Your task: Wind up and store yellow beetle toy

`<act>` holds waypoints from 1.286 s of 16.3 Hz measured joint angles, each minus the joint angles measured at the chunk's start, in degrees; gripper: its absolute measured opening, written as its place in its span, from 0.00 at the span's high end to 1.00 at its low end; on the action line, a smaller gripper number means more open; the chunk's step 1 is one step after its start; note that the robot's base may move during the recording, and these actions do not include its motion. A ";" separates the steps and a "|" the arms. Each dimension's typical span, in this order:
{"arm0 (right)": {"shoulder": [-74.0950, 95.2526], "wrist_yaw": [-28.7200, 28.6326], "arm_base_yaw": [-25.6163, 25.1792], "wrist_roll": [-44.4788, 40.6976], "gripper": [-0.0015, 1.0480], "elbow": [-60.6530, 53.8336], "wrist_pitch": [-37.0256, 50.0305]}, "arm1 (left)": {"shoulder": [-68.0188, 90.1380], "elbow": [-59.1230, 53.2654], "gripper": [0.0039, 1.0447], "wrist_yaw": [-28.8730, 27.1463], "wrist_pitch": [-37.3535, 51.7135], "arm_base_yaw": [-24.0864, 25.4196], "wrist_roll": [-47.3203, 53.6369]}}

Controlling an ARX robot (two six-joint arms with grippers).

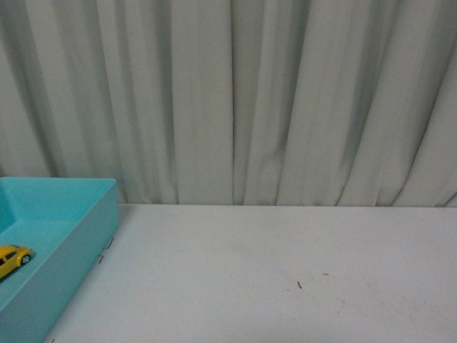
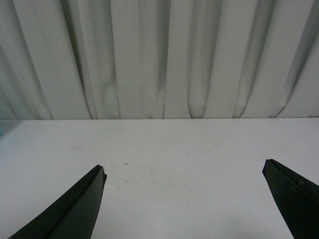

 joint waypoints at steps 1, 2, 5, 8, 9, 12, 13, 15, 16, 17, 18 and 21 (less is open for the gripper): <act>0.00 -0.02 0.00 0.00 0.06 0.00 0.00 | 0.00 0.00 0.06 -0.02 -0.02 0.00 0.00; 0.00 -0.02 0.00 0.00 0.06 0.00 -0.02 | 0.00 0.00 0.06 0.00 -0.02 0.00 0.00; 0.00 -0.02 0.00 0.00 0.06 0.00 0.02 | 0.00 0.00 0.06 0.00 0.09 0.00 0.00; 0.00 -0.02 0.00 0.00 0.06 0.00 0.00 | 0.00 0.00 0.06 0.00 0.02 0.00 0.00; 0.00 -0.02 0.00 0.00 0.06 0.00 0.00 | 0.00 0.00 0.06 0.00 0.02 0.00 0.00; 0.00 -0.02 0.00 0.00 0.06 0.00 0.00 | 0.00 0.00 0.06 0.00 0.02 0.00 0.00; 0.00 -0.02 0.00 0.00 0.06 0.00 0.00 | 0.00 0.00 0.06 0.00 0.02 0.00 0.00; 0.00 -0.02 0.00 0.00 0.06 0.00 0.00 | 0.00 0.00 0.06 0.00 0.02 0.00 0.00; 0.00 -0.02 0.00 0.00 0.06 0.00 0.00 | 0.00 0.00 0.06 0.00 0.02 0.00 0.00; 0.02 -0.02 0.00 0.00 0.06 0.00 0.00 | 0.00 0.00 0.06 0.00 0.07 0.00 0.00; 0.00 -0.02 0.00 0.00 0.06 0.00 0.04 | 0.00 0.00 0.06 0.00 0.09 0.00 0.00; 0.02 -0.04 0.00 0.00 0.06 0.00 0.09 | 0.00 0.00 0.06 -0.02 0.11 0.00 0.00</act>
